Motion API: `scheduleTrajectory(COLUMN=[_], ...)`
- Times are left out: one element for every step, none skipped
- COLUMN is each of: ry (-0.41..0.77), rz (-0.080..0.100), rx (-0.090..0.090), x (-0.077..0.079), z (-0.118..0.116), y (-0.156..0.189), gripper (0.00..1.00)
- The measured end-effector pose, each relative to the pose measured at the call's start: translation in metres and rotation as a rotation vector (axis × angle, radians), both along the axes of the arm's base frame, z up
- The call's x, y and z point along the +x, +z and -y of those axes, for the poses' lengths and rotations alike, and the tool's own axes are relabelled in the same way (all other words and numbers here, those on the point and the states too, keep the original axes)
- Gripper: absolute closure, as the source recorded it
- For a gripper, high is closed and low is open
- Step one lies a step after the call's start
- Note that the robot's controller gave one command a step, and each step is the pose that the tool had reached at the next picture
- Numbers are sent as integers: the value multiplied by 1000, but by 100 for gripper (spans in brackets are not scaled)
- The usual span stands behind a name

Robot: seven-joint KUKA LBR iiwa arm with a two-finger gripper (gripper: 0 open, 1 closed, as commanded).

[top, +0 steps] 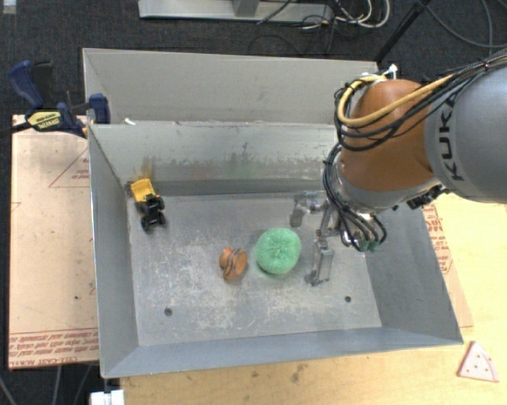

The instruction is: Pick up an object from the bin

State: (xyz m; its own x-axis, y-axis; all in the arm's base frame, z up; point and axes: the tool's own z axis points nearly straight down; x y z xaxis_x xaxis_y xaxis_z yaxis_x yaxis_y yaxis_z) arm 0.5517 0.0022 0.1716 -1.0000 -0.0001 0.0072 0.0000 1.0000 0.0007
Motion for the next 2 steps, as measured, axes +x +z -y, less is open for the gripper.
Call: scheduleTrajectory(ry=[0,88], rz=[8,13], rx=[0,0], x=[2,19], z=[0,-5], y=[4,-57], gripper=[0,0])
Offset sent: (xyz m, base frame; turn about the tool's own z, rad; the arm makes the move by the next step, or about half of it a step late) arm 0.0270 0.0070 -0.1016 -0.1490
